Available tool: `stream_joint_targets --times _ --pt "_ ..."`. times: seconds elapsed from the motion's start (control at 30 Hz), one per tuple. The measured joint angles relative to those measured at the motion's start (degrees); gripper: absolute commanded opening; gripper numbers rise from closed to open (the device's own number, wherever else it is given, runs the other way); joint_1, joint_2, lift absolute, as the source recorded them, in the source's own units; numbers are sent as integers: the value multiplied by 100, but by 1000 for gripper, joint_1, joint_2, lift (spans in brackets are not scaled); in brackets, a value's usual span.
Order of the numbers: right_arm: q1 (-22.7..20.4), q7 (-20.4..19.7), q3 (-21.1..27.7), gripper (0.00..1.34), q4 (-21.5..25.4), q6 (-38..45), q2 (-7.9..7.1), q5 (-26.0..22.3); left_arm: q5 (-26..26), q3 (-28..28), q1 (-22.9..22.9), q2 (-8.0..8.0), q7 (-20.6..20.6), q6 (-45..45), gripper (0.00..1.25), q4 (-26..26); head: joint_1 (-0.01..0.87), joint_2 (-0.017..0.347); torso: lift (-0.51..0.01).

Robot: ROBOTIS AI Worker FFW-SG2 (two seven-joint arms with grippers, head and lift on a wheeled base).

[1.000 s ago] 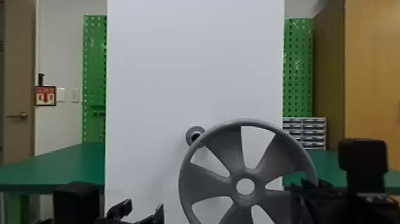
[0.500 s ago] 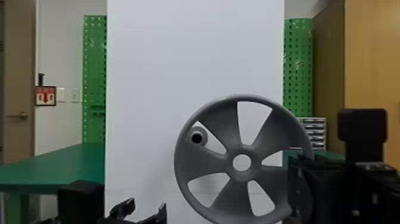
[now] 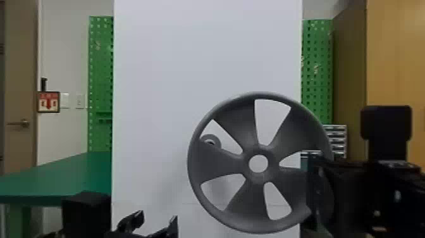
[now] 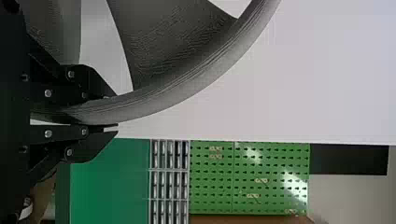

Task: Hold the wheel and insert it

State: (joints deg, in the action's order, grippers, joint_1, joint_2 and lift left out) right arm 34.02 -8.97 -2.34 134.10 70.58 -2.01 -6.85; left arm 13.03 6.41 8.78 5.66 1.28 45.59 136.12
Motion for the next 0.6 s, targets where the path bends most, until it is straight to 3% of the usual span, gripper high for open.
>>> stream_joint_targets --times 0.6 --pt "257 -96 -5 153 -138 -5 -49 -41 -28 51 23 -3 -14 3 753 -7 0 54 -485"
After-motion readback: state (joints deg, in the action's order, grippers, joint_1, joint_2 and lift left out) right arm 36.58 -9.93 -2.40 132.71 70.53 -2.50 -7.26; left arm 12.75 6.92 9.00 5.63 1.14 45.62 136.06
